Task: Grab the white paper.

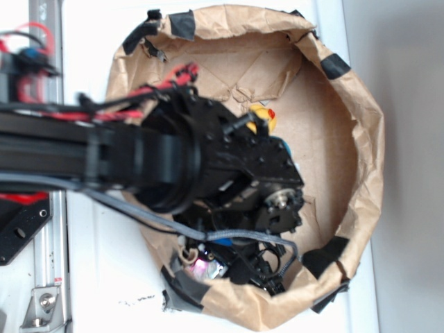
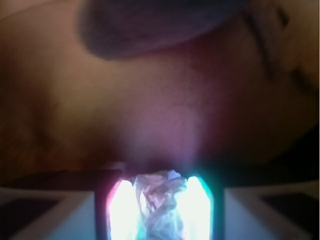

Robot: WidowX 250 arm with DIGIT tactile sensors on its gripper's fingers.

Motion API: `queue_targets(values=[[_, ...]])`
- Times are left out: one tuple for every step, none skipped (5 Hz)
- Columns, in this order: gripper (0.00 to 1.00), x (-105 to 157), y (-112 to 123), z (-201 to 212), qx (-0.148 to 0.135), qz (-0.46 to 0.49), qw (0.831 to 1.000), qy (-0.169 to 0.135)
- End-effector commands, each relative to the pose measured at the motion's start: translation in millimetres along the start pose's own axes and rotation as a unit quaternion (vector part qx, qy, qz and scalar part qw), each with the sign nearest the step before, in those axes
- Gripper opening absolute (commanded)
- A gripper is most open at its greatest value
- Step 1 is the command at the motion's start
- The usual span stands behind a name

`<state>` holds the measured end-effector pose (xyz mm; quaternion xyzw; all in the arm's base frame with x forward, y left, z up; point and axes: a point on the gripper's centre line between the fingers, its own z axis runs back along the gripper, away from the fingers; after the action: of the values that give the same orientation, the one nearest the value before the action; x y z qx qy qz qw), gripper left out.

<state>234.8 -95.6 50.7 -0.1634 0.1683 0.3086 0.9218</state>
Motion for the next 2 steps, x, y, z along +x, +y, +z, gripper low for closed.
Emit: queue_targets(values=[[0.0, 17.8, 24.1, 132.8, 0.032, -0.132, 0.968, -0.209], [0.0, 4.0, 28.2, 164.5, 0.092, -0.201, 0.927, -0.304]])
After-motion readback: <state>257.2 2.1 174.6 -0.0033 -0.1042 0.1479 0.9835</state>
